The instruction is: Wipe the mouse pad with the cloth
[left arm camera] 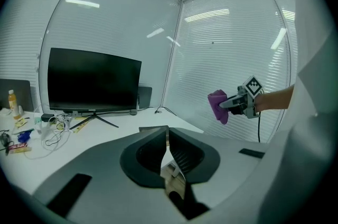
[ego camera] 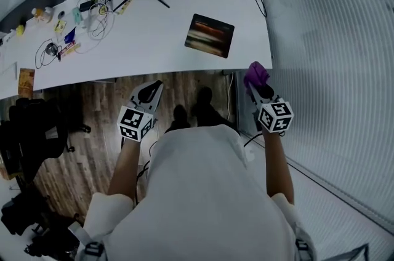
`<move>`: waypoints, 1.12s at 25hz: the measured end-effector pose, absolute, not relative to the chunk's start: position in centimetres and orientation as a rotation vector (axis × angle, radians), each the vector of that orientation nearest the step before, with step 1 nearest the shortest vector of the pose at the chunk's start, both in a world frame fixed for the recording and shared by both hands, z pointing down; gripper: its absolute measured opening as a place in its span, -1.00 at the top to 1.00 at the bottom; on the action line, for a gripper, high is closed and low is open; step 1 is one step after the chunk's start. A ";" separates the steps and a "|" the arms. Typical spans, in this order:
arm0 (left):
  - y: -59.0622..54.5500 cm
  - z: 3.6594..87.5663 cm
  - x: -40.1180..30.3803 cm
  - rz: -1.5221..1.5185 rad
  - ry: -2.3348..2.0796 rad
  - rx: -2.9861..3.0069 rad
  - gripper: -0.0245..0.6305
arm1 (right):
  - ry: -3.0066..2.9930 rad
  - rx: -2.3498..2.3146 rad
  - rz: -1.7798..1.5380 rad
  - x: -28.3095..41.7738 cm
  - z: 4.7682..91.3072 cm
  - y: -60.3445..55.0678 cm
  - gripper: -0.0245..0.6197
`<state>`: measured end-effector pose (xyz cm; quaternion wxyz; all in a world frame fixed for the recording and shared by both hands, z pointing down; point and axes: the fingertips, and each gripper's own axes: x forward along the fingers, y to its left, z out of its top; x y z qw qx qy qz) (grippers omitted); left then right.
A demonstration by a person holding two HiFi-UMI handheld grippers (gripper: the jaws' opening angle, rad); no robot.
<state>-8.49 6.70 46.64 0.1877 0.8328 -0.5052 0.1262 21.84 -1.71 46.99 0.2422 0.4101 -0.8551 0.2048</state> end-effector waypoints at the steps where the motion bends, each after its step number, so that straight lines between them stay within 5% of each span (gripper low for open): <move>1: 6.4 46.9 -8.4 0.353 -1.427 2.332 0.83 | -2.334 1.107 0.566 21.9 47.4 -2.4 0.53; 28: -8.7 52.3 -1.2 0.357 -1.535 2.072 0.83 | -2.163 0.449 0.469 19.5 62.9 -25.4 0.53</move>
